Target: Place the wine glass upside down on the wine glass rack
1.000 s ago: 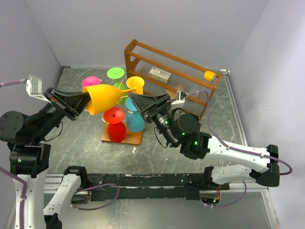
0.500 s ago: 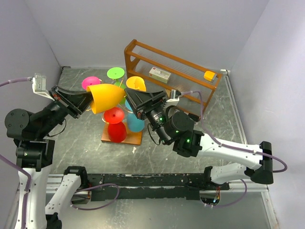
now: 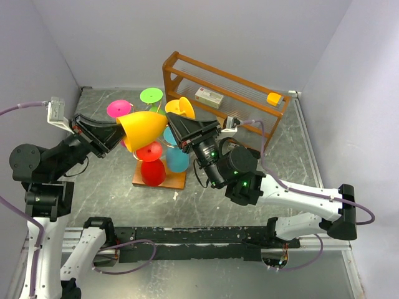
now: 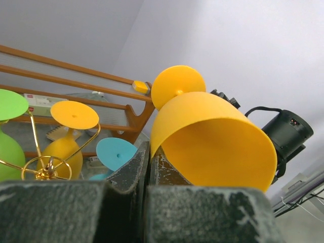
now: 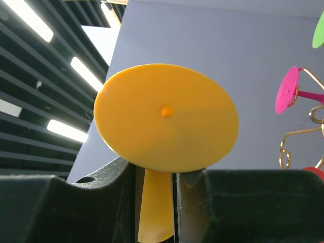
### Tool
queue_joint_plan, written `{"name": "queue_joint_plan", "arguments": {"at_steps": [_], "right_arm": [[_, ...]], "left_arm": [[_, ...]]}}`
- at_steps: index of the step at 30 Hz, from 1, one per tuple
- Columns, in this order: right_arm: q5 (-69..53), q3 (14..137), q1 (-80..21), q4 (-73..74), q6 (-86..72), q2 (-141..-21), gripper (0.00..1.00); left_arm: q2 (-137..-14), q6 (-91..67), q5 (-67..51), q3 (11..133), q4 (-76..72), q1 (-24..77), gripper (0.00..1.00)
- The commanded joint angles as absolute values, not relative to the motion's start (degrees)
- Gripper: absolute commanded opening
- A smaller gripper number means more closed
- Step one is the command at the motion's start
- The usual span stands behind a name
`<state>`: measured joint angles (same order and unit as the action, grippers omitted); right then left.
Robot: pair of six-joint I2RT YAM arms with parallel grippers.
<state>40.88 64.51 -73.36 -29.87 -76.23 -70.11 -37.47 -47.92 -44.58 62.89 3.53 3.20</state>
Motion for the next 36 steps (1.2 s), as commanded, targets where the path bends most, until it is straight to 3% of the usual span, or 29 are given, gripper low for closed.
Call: {"name": "queue_joint_plan", "arguments": {"at_steps": [1,11,13,17,20,27,31,36], "right_arm": [[43.6,64.1,-73.2,-35.0,-75.0,-68.8,0.23],[43.1,64.3,-73.1,-37.5,-72.2,-68.3,0.26],[43.0,64.3,-73.2,-38.2,-71.0,-68.2,0.21],[42.8,64.0,-73.2,-39.6,-67.8,-67.7,0.00],[42.8,63.6,-73.2,-41.2,-64.4,-67.4,0.00],[38.4,63.7,-73.2,-42.0,-45.6,-64.2,0.00],[34.8,63.6,-73.1,-40.1,-35.7,-61.0,0.00],[27.9,68.0,-73.1,-29.4,-23.1,-59.1,0.00]], "left_arm": [[-36.7,-50.5,-55.3,62.7,-1.7,3.5,0.07],[-36.4,-48.9,-58.6,63.0,-1.1,3.9,0.07],[-36.4,-48.9,-59.4,63.0,-1.4,3.9,0.07],[-36.3,-48.3,-59.7,64.1,-0.6,4.2,0.07],[-36.5,-46.7,-58.7,65.7,2.1,4.4,0.08],[-37.0,-42.8,-56.0,70.0,8.9,4.7,0.54],[-37.7,-44.2,-55.7,70.4,8.3,4.7,0.68],[-39.5,-47.5,-54.5,73.4,8.7,4.7,0.74]]}}
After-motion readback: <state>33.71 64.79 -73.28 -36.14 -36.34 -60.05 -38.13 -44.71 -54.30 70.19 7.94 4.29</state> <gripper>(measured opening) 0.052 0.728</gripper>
